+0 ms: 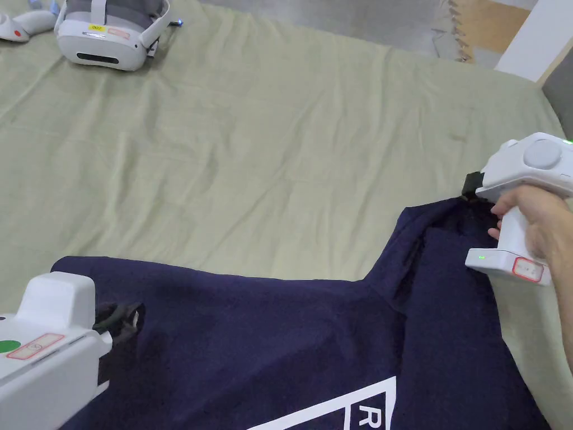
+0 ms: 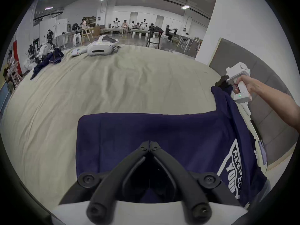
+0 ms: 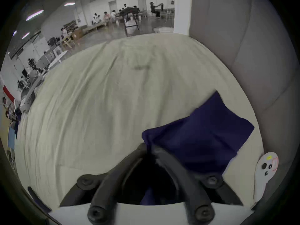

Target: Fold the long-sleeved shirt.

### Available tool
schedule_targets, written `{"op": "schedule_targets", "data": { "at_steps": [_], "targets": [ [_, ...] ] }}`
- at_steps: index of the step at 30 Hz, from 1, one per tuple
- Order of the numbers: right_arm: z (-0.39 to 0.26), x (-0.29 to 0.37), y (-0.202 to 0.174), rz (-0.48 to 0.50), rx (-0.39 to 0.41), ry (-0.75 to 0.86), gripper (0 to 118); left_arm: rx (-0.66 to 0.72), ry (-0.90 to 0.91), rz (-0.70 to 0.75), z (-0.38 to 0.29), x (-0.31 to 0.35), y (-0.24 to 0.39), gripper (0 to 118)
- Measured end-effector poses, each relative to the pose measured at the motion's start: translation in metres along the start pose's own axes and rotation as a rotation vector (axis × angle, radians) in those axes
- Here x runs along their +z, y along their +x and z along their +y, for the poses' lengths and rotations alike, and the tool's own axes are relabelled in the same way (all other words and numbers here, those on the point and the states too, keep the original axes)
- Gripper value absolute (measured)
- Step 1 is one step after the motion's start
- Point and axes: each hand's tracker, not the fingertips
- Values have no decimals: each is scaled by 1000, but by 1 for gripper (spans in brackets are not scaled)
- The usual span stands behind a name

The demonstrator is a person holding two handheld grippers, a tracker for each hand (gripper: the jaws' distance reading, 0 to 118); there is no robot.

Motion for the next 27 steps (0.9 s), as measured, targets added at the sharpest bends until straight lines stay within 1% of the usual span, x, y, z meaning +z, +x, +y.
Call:
{"op": "schedule_targets", "data": {
  "at_steps": [1,2,4,5,6,10,13,15,17,18,19,21,23,24,25,27],
  "targets": [
    [-1,6,-7,-55,27,7,1,-12,1,-2,0,2,3,4],
    [-2,15,-11,-81,63,23,1,-21,3,-4,-1,7,6,4],
    [-6,42,-12,-72,65,61,1,-34,10,-20,0,19,11,4],
    [-7,61,-13,-75,81,100,1,-38,17,-30,1,26,13,4],
    [-9,87,-14,-38,107,145,1,-41,25,-36,0,34,13,4],
    [-44,195,-13,42,137,303,1,-62,81,-47,-4,73,20,4],
    [-99,265,-14,70,170,356,1,-56,112,-72,-14,103,23,4],
    [-142,297,-14,78,160,387,1,-62,122,-77,-23,121,25,4],
    [-183,314,-14,88,168,387,1,-63,125,-85,-33,137,25,4],
    [-207,319,-13,88,147,400,1,-61,127,-95,-36,145,25,4],
    [-229,318,-11,91,152,389,1,-58,129,-103,-42,152,25,4],
    [-270,308,-9,77,136,364,1,-55,129,-108,-52,164,24,4],
    [-303,290,-5,70,119,279,1,-55,121,-108,-60,171,21,4],
    [-322,292,-13,74,107,240,1,-51,118,-105,-64,175,20,4],
    [-334,278,-12,68,80,189,1,-47,116,-102,-67,178,19,4],
    [-357,250,-12,93,81,75,1,-47,112,-97,-71,184,19,4]
  ]
}}
